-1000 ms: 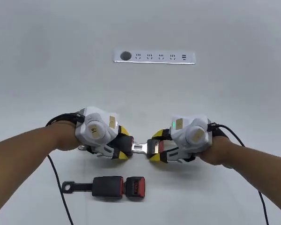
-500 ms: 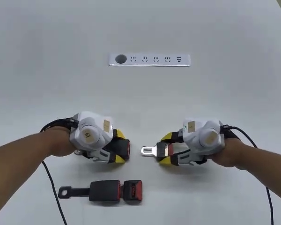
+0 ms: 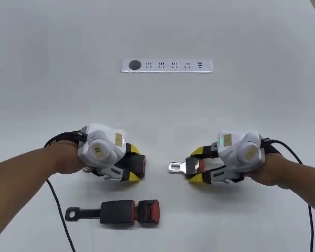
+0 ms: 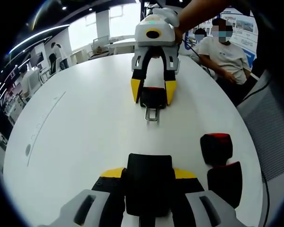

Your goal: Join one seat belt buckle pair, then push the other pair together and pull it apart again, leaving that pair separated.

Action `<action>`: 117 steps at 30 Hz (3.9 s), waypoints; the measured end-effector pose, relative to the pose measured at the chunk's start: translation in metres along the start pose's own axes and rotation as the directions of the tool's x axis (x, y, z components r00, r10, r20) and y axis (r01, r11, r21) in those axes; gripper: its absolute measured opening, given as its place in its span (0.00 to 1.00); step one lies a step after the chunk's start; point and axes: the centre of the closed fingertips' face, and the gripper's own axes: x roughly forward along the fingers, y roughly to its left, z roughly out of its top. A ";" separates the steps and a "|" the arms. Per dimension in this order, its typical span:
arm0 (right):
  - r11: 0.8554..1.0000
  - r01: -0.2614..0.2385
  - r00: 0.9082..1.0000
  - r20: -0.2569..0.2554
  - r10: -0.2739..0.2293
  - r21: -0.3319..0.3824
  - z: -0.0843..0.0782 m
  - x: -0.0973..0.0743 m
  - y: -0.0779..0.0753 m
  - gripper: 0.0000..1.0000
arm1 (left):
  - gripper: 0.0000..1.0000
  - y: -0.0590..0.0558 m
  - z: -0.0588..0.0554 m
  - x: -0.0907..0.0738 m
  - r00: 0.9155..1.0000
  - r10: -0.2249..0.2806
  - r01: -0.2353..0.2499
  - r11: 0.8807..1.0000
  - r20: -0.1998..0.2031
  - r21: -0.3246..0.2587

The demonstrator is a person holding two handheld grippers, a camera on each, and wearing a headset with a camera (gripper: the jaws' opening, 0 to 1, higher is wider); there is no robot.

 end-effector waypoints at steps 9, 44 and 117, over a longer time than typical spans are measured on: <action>1.000 0.021 1.000 0.001 -0.021 0.005 -0.008 -0.008 0.002 0.35 | 0.38 -0.001 0.000 0.000 1.000 0.001 -0.001 1.000 0.000 -0.002; 0.953 0.241 0.967 0.033 -0.251 0.184 -0.012 -0.027 -0.012 0.60 | 0.73 -0.004 0.016 -0.009 0.994 0.093 -0.073 0.961 0.062 -0.266; 0.617 0.577 0.676 0.111 -0.729 0.535 0.021 -0.114 0.088 0.99 | 1.00 -0.110 -0.024 -0.170 0.708 0.695 -0.410 0.551 0.127 -0.727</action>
